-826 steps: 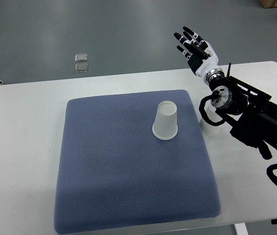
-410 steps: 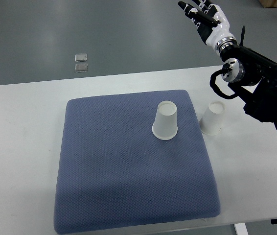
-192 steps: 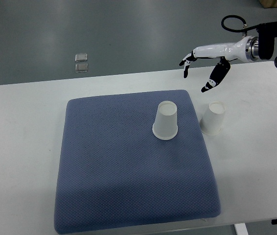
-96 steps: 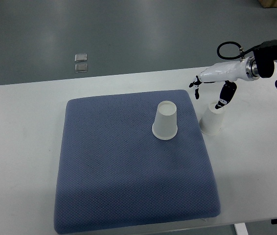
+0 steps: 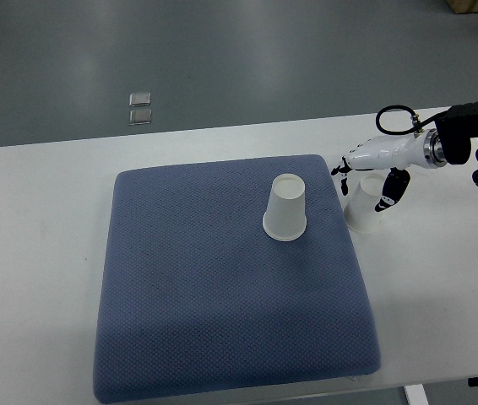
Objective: Stack paper cups
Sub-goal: 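Lower the right hand and close its fingers around the white cup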
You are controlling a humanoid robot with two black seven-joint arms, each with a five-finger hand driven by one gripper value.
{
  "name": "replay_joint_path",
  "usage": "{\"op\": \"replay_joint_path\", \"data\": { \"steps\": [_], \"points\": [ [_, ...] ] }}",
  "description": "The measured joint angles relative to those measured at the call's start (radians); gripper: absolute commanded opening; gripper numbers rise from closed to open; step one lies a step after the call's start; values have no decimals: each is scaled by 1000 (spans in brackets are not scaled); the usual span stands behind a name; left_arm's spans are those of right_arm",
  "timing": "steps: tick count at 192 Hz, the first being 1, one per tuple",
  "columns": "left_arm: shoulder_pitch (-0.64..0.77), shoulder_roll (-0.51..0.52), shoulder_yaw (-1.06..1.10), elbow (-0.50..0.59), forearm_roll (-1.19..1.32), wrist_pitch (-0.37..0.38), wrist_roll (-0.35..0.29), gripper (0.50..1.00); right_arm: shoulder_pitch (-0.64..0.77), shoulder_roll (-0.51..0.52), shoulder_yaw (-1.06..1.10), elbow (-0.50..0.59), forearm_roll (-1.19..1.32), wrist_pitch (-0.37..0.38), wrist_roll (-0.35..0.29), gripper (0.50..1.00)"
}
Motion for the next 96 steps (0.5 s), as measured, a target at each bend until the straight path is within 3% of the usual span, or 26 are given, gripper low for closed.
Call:
{"op": "replay_joint_path", "data": {
  "steps": [96],
  "points": [
    [0, 0, 0, 0, 0, 0, 0, 1000, -81, 2, -1, -51, -16, -93, 2, 911]
  ]
}}
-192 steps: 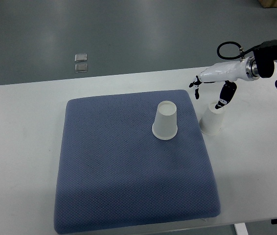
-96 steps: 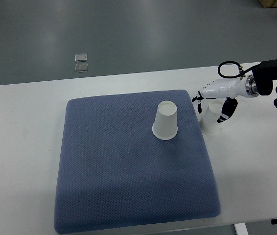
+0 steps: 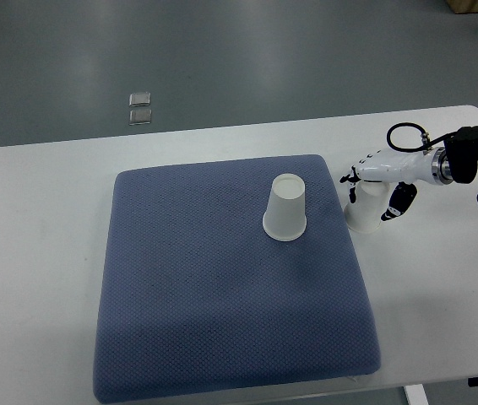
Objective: Stack paper cups
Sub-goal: 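Lower the right hand and close its fingers around the white cup, then lift the cup and carry it over the upside-down cup on the pad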
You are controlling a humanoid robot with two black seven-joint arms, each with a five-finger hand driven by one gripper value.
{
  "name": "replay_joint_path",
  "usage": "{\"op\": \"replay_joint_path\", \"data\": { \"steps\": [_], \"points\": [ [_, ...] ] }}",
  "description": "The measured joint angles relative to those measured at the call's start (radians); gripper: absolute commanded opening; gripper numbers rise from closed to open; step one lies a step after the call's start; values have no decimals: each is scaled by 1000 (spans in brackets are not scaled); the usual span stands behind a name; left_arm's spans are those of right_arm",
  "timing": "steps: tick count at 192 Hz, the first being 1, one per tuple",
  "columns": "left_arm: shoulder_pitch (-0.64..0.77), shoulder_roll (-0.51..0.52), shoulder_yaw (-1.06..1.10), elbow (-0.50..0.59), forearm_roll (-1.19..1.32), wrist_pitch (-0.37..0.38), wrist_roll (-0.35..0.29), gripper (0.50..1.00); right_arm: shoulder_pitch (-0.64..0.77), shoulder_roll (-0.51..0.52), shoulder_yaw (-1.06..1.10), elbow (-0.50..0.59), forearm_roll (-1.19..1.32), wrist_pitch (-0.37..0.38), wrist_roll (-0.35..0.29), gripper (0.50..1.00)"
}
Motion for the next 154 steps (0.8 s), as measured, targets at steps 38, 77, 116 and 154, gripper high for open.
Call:
{"op": "replay_joint_path", "data": {
  "steps": [38, 77, 116, 154],
  "points": [
    [0, 0, 0, 0, 0, 0, 0, 1000, -11, 7, 0, -31, -2, -31, 0, 911],
    [0, 0, 0, 0, 0, 0, 0, 1000, -27, 20, 1, -42, -1, -37, 1, 905],
    [0, 0, 0, 0, 0, 0, 0, 1000, -44, 22, 1, -46, -1, -37, 1, 840],
    [0, 0, 0, 0, 0, 0, -1, 1000, -52, 39, 0, -62, -2, -37, 5, 723]
  ]
}}
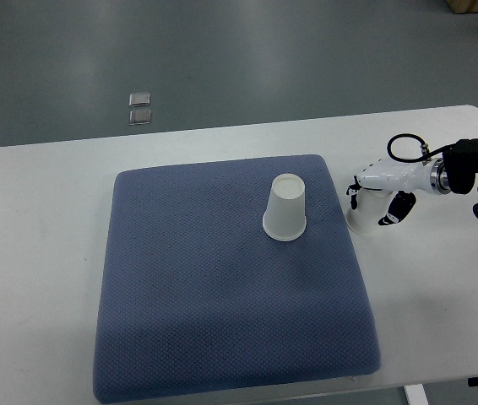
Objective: Stack paper cups
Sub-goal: 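Lift the cup and carry it over the upside-down cup on the pad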
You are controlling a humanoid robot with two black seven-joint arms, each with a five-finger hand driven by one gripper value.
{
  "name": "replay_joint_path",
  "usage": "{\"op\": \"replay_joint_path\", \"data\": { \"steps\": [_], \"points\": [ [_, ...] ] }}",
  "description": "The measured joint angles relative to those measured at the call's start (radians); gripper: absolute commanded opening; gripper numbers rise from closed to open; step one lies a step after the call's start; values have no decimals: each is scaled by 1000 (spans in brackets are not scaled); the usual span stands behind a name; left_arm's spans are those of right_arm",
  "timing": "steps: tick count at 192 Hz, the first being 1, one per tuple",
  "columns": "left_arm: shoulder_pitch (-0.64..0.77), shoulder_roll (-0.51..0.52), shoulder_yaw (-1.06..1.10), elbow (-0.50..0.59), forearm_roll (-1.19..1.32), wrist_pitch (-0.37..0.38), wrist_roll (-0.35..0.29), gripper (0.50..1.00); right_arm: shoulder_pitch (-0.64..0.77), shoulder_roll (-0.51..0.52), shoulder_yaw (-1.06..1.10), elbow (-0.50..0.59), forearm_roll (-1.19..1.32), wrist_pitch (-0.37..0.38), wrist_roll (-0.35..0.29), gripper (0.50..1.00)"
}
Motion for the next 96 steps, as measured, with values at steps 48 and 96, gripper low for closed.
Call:
{"op": "replay_joint_path", "data": {
  "steps": [48, 96],
  "points": [
    [0, 0, 0, 0, 0, 0, 0, 1000, 0, 5, -1, -11, 0, 6, 1, 625],
    [0, 0, 0, 0, 0, 0, 0, 1000, 14, 4, 0, -11, 0, 9, 1, 625]
  ]
}}
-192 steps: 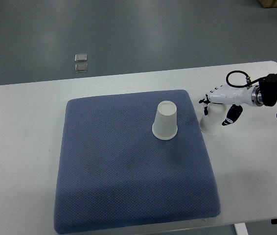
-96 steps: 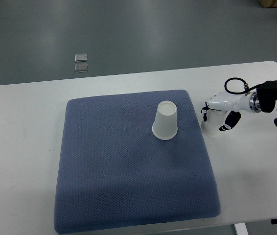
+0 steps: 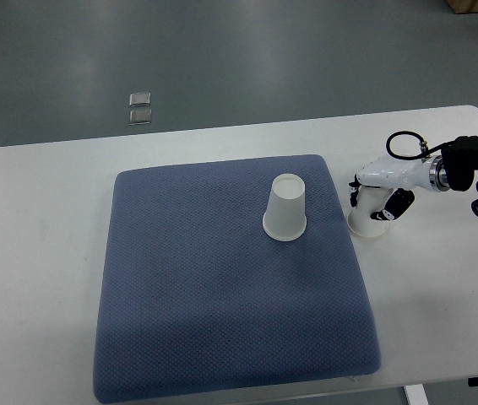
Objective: Stack paper cups
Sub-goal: 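Lift the cup and carry it over the upside-down cup on the pad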
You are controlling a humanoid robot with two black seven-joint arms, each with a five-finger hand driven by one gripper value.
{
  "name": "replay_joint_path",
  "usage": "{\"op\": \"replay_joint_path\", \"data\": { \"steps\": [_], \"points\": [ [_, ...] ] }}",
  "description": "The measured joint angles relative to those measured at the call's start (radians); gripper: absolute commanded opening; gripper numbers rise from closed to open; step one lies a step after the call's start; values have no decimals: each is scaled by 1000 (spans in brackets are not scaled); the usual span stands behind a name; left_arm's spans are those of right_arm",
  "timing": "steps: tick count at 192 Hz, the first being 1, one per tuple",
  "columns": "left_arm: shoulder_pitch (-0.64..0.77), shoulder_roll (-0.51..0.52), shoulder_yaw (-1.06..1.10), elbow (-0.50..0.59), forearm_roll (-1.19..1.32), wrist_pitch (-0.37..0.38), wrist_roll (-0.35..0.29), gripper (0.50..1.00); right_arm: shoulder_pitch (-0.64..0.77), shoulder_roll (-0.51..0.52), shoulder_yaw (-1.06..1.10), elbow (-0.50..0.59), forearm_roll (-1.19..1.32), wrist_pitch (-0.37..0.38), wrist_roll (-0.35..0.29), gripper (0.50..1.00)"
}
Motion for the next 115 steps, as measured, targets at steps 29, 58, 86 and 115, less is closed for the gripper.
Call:
{"op": "replay_joint_path", "data": {
  "steps": [29, 58, 86, 115],
  "points": [
    [0, 0, 0, 0, 0, 0, 0, 1000, 31, -1, 5, 0, 3, 3, 3, 627],
    [0, 0, 0, 0, 0, 0, 1, 1000, 75, -17, 6, 1, 7, 9, 11, 629],
    [0, 0, 0, 0, 0, 0, 1, 1000, 150, -52, 9, 15, 14, 42, 34, 631],
    [0, 0, 0, 0, 0, 0, 1, 1000, 235, -92, 12, 63, 21, 83, 47, 633]
  ]
}}
